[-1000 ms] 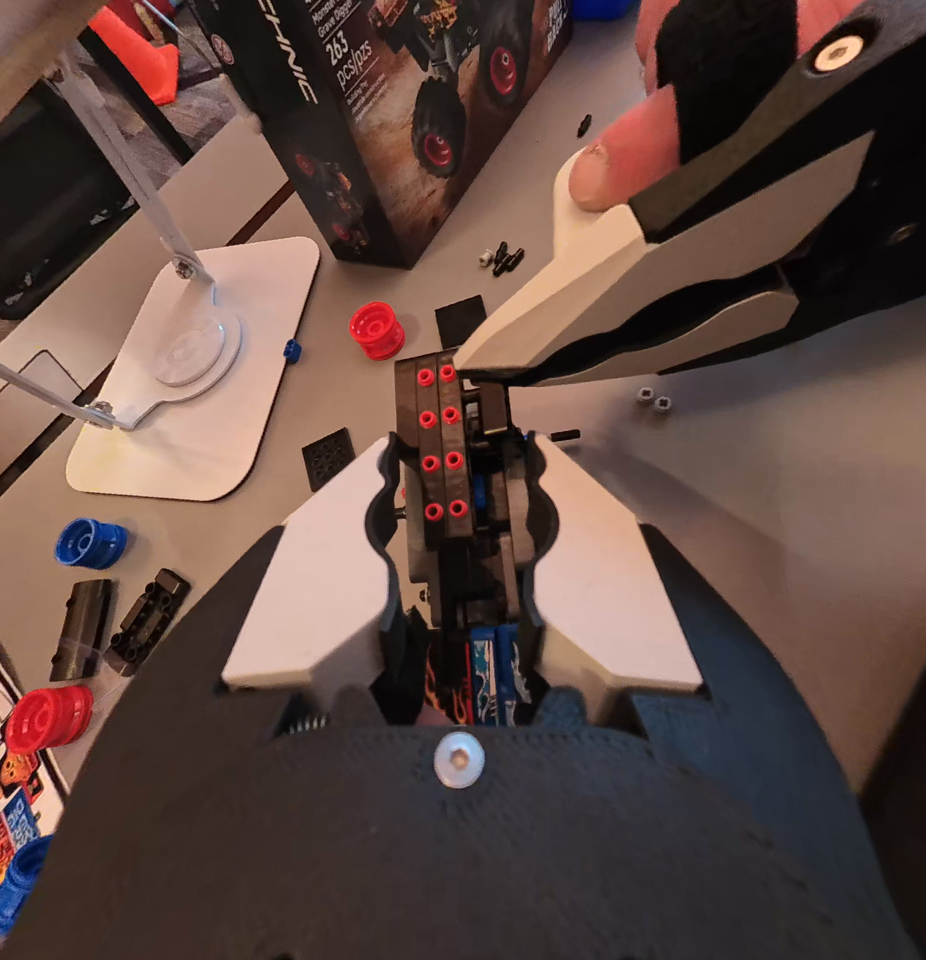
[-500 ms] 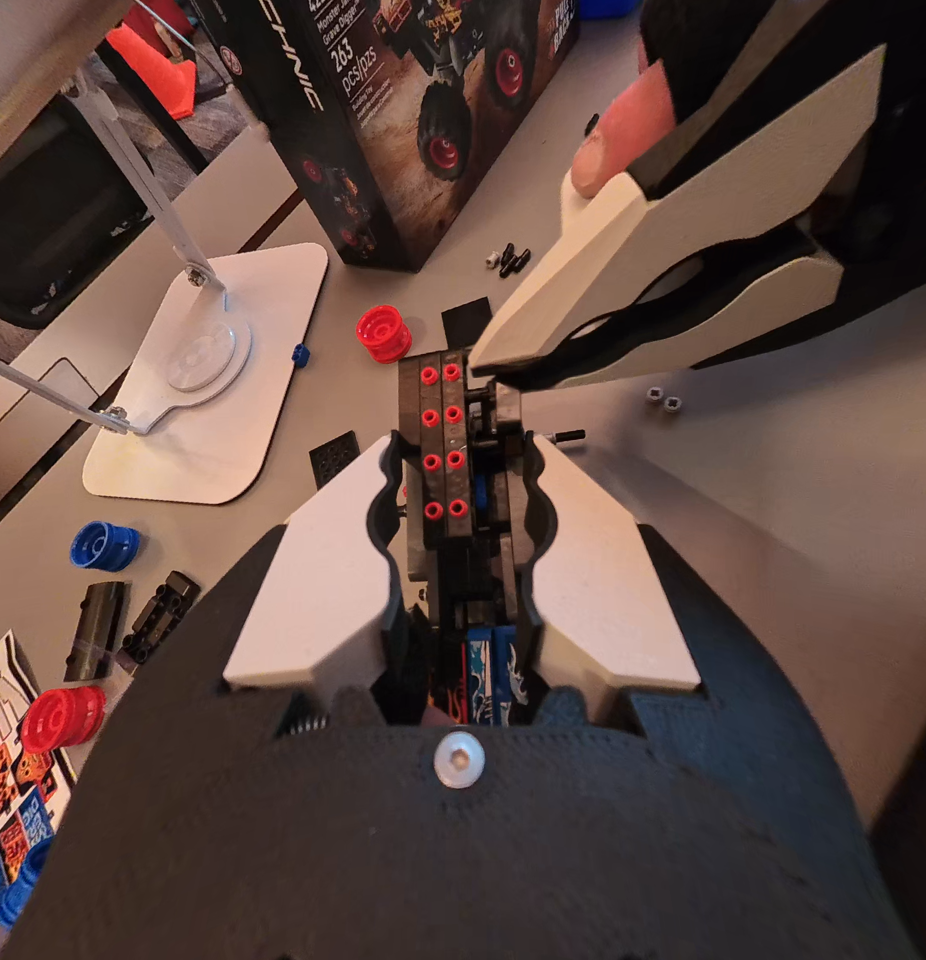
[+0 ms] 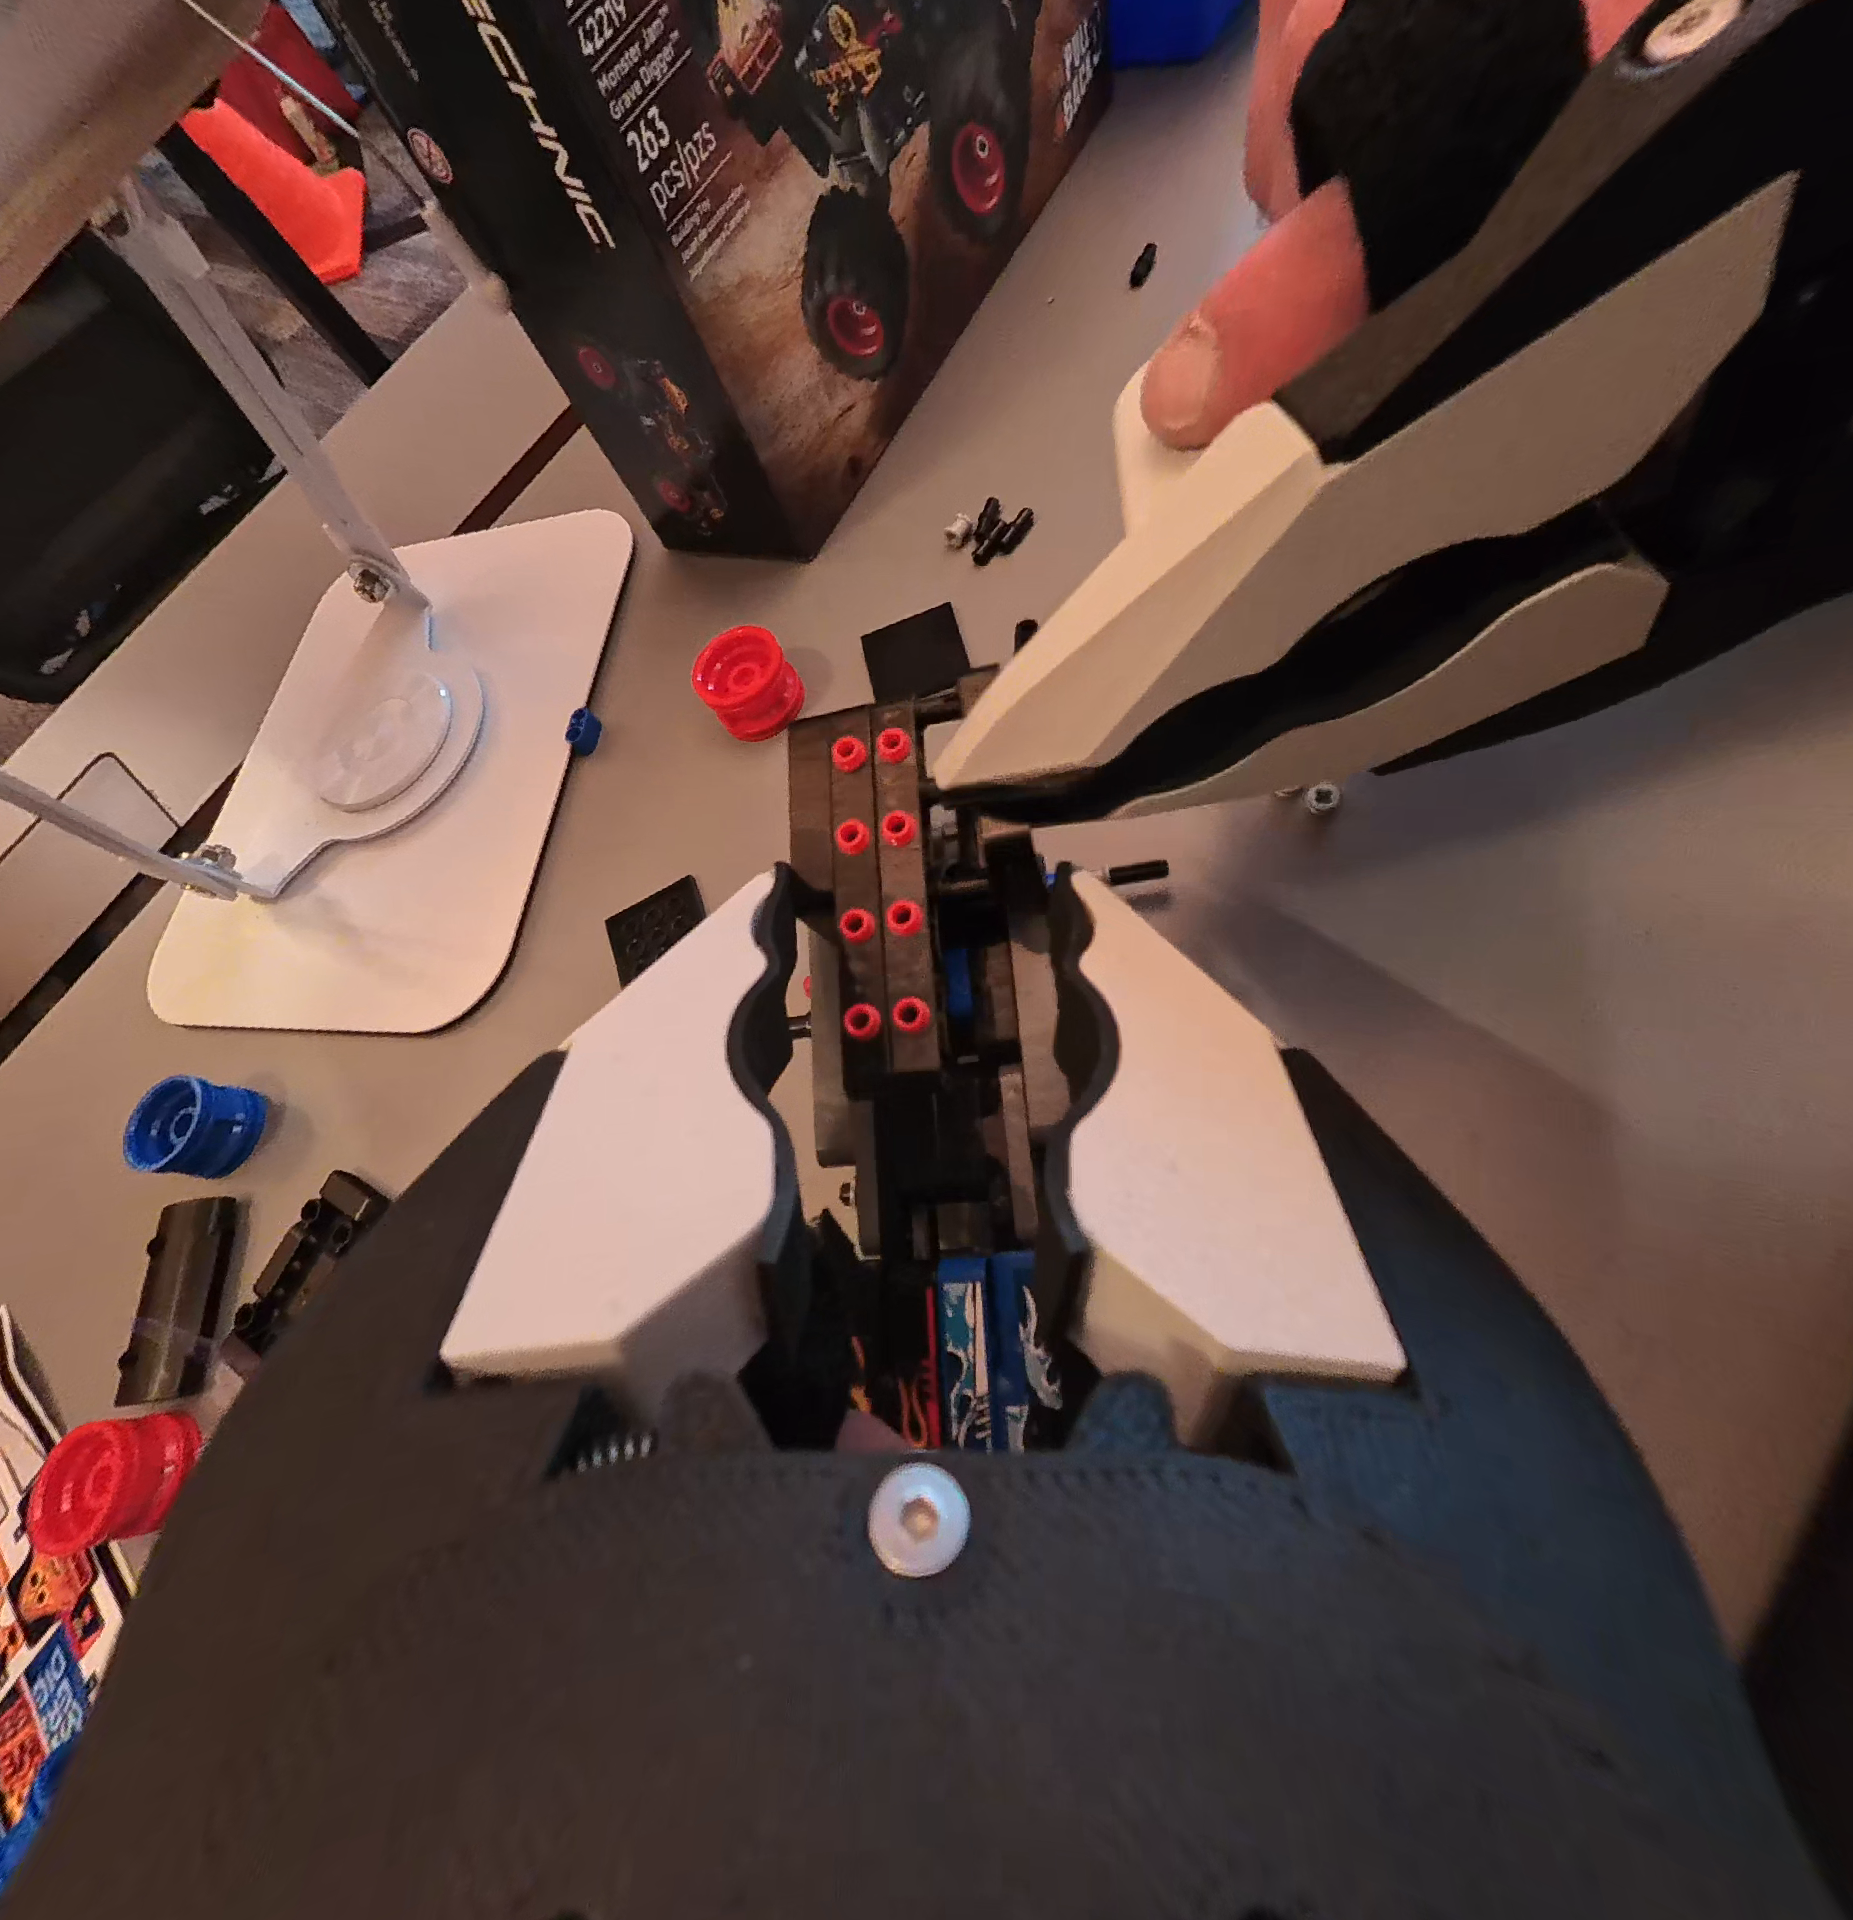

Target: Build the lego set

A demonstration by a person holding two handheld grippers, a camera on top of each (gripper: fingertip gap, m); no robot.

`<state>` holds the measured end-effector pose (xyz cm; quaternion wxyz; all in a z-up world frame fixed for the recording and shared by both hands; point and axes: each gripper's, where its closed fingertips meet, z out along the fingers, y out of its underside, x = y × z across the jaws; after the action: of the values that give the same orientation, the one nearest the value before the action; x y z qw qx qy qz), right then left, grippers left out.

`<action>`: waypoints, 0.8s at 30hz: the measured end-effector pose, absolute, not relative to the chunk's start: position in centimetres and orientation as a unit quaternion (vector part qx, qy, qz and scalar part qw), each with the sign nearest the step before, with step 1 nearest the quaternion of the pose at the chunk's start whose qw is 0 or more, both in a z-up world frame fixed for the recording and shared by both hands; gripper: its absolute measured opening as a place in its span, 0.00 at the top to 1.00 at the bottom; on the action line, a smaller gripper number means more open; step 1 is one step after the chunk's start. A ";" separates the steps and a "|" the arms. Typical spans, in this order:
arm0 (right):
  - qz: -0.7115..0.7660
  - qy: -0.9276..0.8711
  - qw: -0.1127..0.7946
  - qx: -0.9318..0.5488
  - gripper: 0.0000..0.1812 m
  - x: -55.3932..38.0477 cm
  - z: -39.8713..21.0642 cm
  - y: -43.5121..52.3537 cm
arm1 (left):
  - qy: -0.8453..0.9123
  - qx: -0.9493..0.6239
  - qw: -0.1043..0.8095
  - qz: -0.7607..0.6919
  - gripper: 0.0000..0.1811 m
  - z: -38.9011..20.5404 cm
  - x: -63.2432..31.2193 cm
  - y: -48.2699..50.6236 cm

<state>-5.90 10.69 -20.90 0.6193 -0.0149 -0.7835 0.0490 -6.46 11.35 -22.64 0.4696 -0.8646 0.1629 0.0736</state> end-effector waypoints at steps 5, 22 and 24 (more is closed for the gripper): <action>0.042 -0.782 0.622 -0.001 0.97 -6.1 -21.3 10.5 | 0.167 -0.863 0.475 0.050 0.72 -22.6 -6.2 11.3; -0.005 -0.764 0.646 0.004 0.97 -6.7 -21.2 10.7 | 0.142 -0.856 0.495 0.049 0.77 -22.3 -6.9 11.0; -0.004 -0.760 0.650 0.002 0.97 -6.7 -21.2 10.8 | 0.144 -0.856 0.493 0.055 0.77 -22.3 -7.0 11.1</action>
<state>-6.72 10.83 -21.18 0.6500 0.0019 -0.7600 -0.0039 -6.98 11.06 -22.27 0.4932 -0.8560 0.1444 0.0554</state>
